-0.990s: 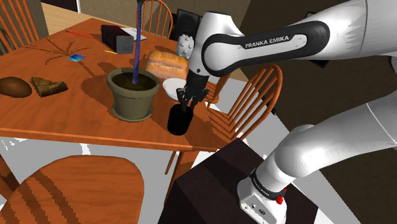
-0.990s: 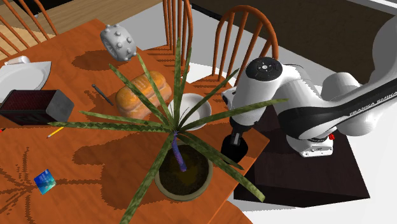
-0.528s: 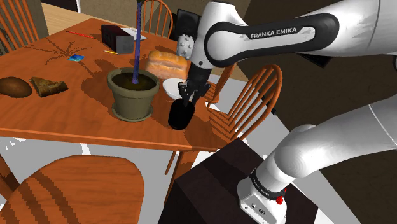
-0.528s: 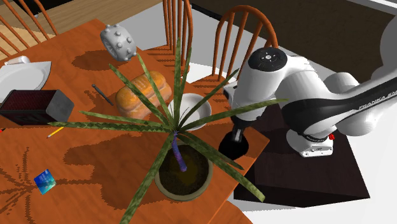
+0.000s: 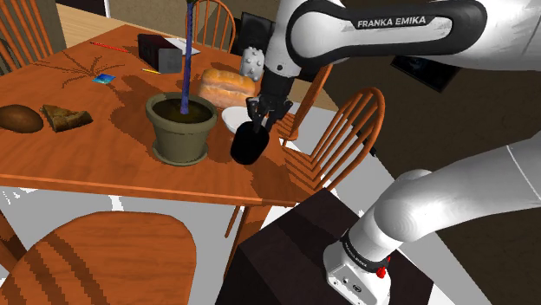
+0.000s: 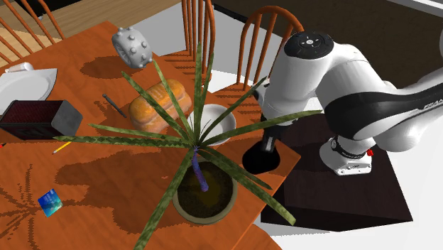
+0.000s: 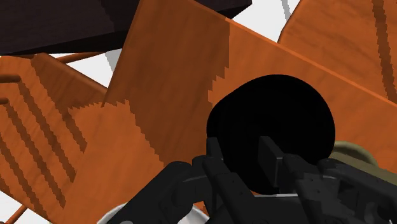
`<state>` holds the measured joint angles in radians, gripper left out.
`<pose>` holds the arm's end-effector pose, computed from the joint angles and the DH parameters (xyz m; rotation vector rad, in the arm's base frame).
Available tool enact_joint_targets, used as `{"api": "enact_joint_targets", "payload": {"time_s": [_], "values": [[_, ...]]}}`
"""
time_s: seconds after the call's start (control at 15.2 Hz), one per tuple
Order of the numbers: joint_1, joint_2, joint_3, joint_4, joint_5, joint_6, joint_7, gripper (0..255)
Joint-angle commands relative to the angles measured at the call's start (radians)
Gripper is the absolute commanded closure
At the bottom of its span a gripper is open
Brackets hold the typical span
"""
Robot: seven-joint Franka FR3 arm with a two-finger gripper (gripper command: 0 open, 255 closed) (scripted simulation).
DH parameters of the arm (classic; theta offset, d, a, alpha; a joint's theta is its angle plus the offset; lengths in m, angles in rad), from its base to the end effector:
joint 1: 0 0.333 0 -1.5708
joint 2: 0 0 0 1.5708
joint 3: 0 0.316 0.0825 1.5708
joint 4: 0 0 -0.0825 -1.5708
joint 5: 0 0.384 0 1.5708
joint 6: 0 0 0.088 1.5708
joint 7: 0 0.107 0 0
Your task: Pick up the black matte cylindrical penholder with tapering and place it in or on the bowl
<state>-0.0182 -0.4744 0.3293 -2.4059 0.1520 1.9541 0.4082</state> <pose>0.3871 0.1430 0.4770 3.1225 -0.2941 0.0108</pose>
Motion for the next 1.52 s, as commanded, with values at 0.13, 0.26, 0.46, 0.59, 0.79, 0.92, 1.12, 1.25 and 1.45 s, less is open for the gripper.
{"api": "enact_joint_targets", "payload": {"time_s": [0.13,0.26,0.46,0.59,0.79,0.92,1.12,1.25,1.45], "values": [[-0.002,-0.009,-0.008,0.050,-0.004,-0.059,0.000,255],[-0.003,-0.013,-0.011,0.074,-0.006,-0.086,0.000,255],[-0.004,-0.016,-0.016,0.111,-0.009,-0.127,0.000,255],[-0.005,-0.017,-0.019,0.137,-0.011,-0.154,0.000,255],[-0.017,0.006,-0.031,0.179,-0.023,-0.174,-0.014,255],[-0.038,0.056,-0.052,0.232,-0.045,-0.180,-0.043,255],[-0.066,0.135,-0.080,0.320,-0.075,-0.194,-0.083,255],[-0.083,0.189,-0.096,0.385,-0.093,-0.206,-0.108,255],[-0.106,0.275,-0.119,0.492,-0.117,-0.229,-0.144,255]]}}
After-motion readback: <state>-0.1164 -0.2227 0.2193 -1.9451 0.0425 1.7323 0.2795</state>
